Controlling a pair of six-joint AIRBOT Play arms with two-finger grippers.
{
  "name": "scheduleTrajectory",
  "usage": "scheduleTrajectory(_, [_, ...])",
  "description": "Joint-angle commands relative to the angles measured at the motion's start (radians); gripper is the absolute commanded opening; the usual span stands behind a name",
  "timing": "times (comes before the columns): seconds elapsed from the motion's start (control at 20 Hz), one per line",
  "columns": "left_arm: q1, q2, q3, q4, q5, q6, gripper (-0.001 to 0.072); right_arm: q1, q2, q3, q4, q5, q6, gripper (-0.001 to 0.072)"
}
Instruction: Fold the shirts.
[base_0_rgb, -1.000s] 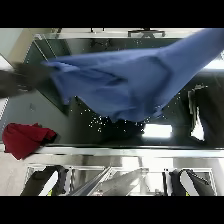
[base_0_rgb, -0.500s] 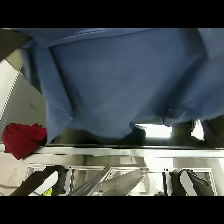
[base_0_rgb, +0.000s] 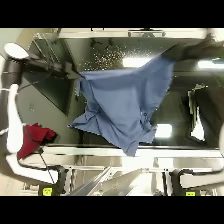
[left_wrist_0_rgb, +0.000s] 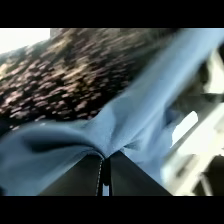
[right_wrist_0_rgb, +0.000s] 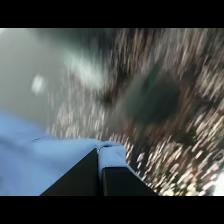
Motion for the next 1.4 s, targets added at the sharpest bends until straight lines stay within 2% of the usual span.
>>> scheduleTrajectory(0.0, [0.057, -0.210, -0.031, -0.003, 0.099, 0.101, 0.0014, 0.100, -0.266, 0.001, -0.043, -0.060, 0.047, 0.0012])
scheduleTrajectory(0.05, [0.072, -0.251, -0.005, -0.003, 0.106, 0.113, 0.0040, 0.112, -0.304, 0.001, -0.043, -0.082, 0.061, 0.0013])
scheduleTrajectory(0.1, [0.086, -0.291, 0.035, -0.002, 0.097, 0.112, 0.0288, 0.118, -0.332, 0.002, -0.043, -0.090, 0.077, 0.0021])
scheduleTrajectory(0.15, [0.101, -0.322, 0.080, -0.003, 0.066, 0.112, 0.0433, 0.118, -0.343, 0.002, -0.043, -0.089, 0.089, 0.0119])
scheduleTrajectory(0.2, [0.115, -0.340, 0.119, -0.002, 0.027, 0.111, 0.0596, 0.109, -0.340, 0.003, -0.043, -0.076, 0.114, 0.0342])
scheduleTrajectory(0.25, [0.132, -0.353, 0.166, -0.002, -0.026, 0.100, 0.0706, 0.092, -0.327, 0.008, -0.043, -0.044, 0.147, 0.0421])
scheduleTrajectory(0.4, [0.188, -0.335, 0.237, 0.031, -0.124, 0.031, 0.0704, 0.006, -0.241, 0.009, -0.043, 0.116, 0.196, 0.0416])
scheduleTrajectory(0.45, [0.203, -0.309, 0.214, 0.052, -0.140, 0.024, 0.0704, -0.023, -0.211, 0.002, -0.044, 0.183, 0.195, 0.0339])
scheduleTrajectory(0.6, [0.228, -0.170, -0.025, 0.130, -0.205, 0.076, 0.0695, -0.114, -0.070, -0.138, -0.043, 0.303, 0.201, 0.0333])
scheduleTrajectory(0.7, [0.228, -0.055, -0.259, 0.210, -0.195, 0.155, 0.0696, -0.172, 0.068, -0.336, -0.044, 0.300, 0.177, 0.0334])
scheduleTrajectory(0.8, [0.229, 0.055, -0.484, 0.243, -0.082, 0.248, 0.0696, -0.245, 0.224, -0.573, -0.047, 0.278, 0.152, 0.0334])
scheduleTrajectory(0.95, [0.225, 0.163, -0.701, 0.388, 0.023, 0.273, 0.0696, -0.384, 0.470, -0.925, -0.043, 0.180, 0.148, 0.0343])
scheduleTrajectory(1.15, [0.219, 0.229, -0.804, 0.433, 0.164, 0.321, 0.0697, -0.481, 0.673, -1.216, -0.045, 0.040, 0.126, 0.0343])
scheduleTrajectory(1.35, [0.173, 0.198, -0.805, 0.431, 0.284, 0.333, 0.0697, -0.479, 0.693, -1.342, -0.044, -0.002, 0.093, 0.0342])
